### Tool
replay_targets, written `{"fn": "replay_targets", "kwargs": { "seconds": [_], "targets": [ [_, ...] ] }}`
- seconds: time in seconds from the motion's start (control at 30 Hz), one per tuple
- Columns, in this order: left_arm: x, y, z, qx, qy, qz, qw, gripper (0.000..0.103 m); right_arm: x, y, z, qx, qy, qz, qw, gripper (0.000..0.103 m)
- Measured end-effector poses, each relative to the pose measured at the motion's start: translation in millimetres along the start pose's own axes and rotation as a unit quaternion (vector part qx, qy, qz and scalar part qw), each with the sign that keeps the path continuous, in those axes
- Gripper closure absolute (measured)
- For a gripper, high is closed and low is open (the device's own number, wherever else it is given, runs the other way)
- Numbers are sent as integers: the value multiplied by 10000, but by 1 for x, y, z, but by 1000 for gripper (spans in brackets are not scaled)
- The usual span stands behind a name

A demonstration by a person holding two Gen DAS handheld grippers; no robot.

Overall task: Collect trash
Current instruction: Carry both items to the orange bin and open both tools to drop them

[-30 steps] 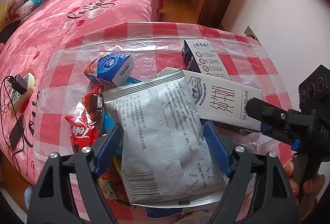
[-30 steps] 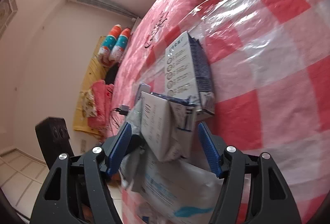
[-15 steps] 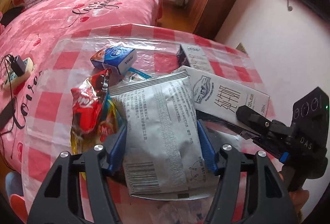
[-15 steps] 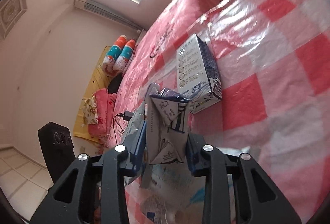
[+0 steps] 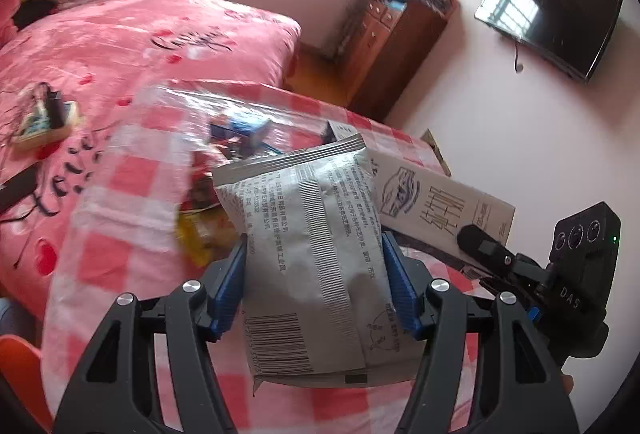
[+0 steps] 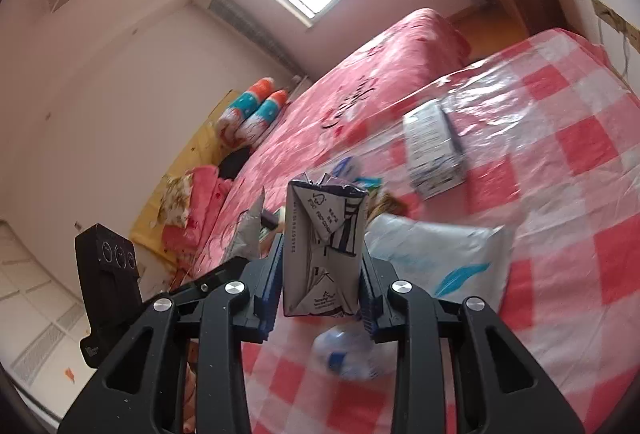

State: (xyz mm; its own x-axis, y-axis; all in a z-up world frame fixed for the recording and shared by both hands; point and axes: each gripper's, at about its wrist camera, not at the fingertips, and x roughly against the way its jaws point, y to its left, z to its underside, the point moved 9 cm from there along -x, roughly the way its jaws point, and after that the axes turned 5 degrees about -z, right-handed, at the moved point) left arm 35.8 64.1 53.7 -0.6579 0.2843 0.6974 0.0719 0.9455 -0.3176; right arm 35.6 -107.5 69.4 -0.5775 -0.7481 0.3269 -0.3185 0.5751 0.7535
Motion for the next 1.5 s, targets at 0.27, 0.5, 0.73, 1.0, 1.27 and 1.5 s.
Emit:
{"fn": "replay_targets", "kwargs": {
  "seconds": [0.27,0.5,0.73,1.0,1.27,1.5],
  "targets": [
    [80,86,30,381,-389,-651,9964,39,-45,82,77,454,1079,-665,9909,69],
    [139,199,95,1023,-359,-1600,9811,39,-109,150,169,986,2241,-1065,9637,69],
    [150,301,178,1827,-41,-2183,9586,38,-167,199,250,1554,3135,-1105,9302,69],
    [136,362,231,2234,147,-2577,9399,24,-226,207,307,1802,3629,-754,9111,46],
    [157,381,238,2206,-273,-2865,9319,22,-196,193,266,1648,2791,-623,9440,21],
    [182,365,209,1801,-1104,-2961,9315,20,-171,177,240,1828,2271,-579,9548,21]
  ]
}}
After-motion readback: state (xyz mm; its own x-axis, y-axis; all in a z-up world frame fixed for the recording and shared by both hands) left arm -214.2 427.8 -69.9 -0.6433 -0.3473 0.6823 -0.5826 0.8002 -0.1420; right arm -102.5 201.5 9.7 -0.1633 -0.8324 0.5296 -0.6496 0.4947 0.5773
